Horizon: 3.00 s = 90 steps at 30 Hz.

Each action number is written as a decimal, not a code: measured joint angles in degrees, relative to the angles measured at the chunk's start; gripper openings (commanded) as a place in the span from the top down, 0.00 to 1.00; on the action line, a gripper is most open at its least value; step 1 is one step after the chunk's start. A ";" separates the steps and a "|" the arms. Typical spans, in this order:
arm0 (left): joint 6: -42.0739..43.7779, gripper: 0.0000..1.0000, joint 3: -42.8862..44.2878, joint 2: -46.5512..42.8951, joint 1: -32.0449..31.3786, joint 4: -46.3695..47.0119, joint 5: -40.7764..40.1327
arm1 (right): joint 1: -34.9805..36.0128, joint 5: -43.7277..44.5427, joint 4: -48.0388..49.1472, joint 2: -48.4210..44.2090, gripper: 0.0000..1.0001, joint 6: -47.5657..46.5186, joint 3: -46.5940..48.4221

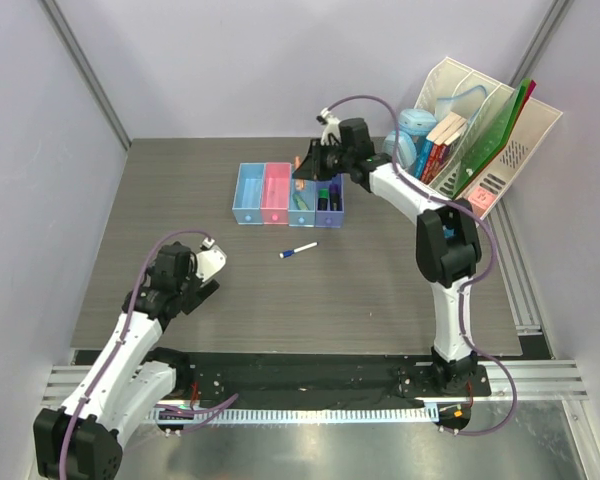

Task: Sort the stationery into containers
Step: Place the pen in the storage box, then pick up the pen from the center of the board.

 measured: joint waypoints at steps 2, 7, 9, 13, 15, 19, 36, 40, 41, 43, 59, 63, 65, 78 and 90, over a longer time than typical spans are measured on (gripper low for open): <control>0.35 0.00 0.00 0.22 0.00 -0.48 0.00 | 1.11 0.31 -0.02 1.77 0.99 0.35 0.31; 1.20 0.00 0.00 -0.02 0.00 -1.57 0.00 | 2.49 1.77 -0.31 3.50 0.99 0.24 0.48; 1.49 0.00 0.00 -0.20 0.00 -1.84 0.00 | 2.10 2.58 0.07 3.50 0.99 -0.13 0.48; 1.70 0.00 -0.04 -0.44 0.00 -1.79 -0.02 | 1.64 4.00 0.15 3.50 0.99 -1.11 0.42; 1.99 0.00 -0.24 -0.44 0.00 -1.66 -0.02 | 1.46 4.74 0.22 3.50 0.99 -1.77 0.31; 3.34 0.00 -1.64 -0.44 0.00 -0.74 -0.07 | 1.51 5.73 0.13 3.50 0.98 -3.04 -0.44; 10.36 0.00 -6.12 2.49 0.04 5.68 0.63 | 1.86 7.58 -1.36 3.50 0.48 -6.03 -0.61; 10.69 0.00 -6.14 2.47 0.07 5.70 0.79 | 2.03 7.82 -2.36 3.50 0.47 -7.02 -0.59; 10.91 0.00 -6.12 2.47 0.17 5.73 0.79 | 2.10 7.85 -2.80 3.50 0.47 -7.50 -0.57; 11.78 0.00 -6.12 2.47 0.66 5.79 0.74 | 2.32 8.09 -5.29 3.50 0.46 -10.47 0.02; 24.28 0.00 -5.75 5.90 18.82 5.44 19.45 | 14.78 17.20 -42.29 -11.06 0.45 -60.85 -2.43; 26.69 0.00 -4.20 10.12 19.12 5.38 25.40 | 14.21 19.56 -45.00 -9.14 0.45 -64.74 -3.23; 27.26 0.03 -2.73 13.38 19.12 5.53 27.50 | 13.94 20.50 -45.44 -7.76 0.45 -66.07 -3.26; 34.67 0.07 3.39 27.54 24.57 9.33 38.91 | 13.70 25.99 -45.59 -2.10 0.46 -71.10 -3.32; 42.12 0.30 10.80 36.09 25.77 3.13 41.81 | 13.77 27.39 -44.50 2.29 0.45 -73.11 -3.28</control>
